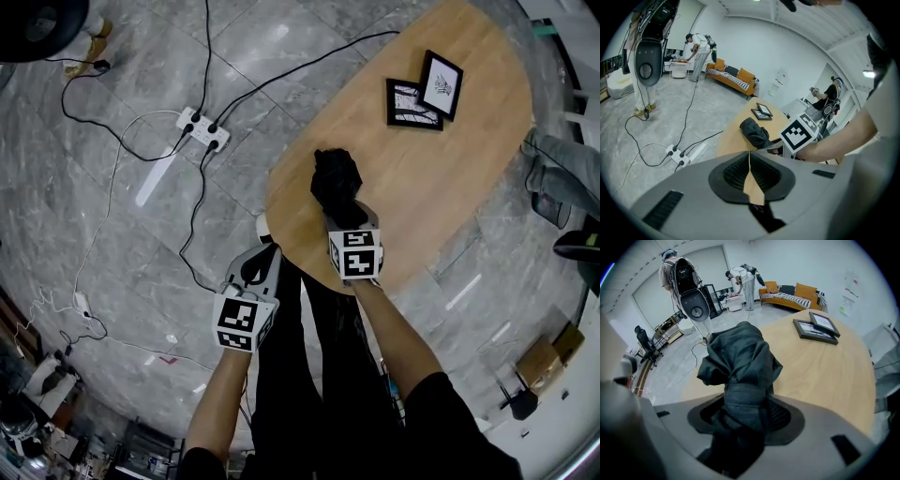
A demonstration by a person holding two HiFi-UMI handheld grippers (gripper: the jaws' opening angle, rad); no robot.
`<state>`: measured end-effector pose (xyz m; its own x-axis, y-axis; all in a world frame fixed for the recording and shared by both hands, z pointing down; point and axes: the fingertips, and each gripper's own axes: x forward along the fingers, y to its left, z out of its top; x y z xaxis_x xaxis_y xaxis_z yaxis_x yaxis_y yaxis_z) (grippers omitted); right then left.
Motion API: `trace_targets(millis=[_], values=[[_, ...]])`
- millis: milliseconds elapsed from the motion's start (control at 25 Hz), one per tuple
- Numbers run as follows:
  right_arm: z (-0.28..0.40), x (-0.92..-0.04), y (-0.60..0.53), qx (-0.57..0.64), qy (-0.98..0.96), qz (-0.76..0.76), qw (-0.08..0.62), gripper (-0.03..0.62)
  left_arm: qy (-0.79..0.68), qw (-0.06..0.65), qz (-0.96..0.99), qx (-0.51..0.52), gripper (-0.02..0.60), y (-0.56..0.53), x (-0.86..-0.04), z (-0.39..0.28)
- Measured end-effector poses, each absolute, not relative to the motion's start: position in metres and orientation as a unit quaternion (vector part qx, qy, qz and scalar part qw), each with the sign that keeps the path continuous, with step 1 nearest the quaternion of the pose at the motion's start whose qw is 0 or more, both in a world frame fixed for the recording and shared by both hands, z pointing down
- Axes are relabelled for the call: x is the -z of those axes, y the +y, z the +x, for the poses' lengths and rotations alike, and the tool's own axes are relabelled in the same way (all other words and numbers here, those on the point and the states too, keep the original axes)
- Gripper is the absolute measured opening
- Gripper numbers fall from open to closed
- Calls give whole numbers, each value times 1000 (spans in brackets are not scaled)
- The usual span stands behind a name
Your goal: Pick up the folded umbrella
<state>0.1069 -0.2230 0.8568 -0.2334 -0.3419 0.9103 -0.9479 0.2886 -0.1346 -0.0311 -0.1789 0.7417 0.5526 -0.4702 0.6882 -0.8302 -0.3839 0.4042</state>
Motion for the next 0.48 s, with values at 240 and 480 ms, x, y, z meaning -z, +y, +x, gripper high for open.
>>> trace_targets(millis=[240, 480], values=[[107, -840, -226, -367, -699, 464, 401, 235, -405, 373, 800, -237, 17, -183, -735, -27], [112, -818, -232, -361, -706, 470, 387, 235, -400, 358, 811, -233, 17, -194, -719, -18]])
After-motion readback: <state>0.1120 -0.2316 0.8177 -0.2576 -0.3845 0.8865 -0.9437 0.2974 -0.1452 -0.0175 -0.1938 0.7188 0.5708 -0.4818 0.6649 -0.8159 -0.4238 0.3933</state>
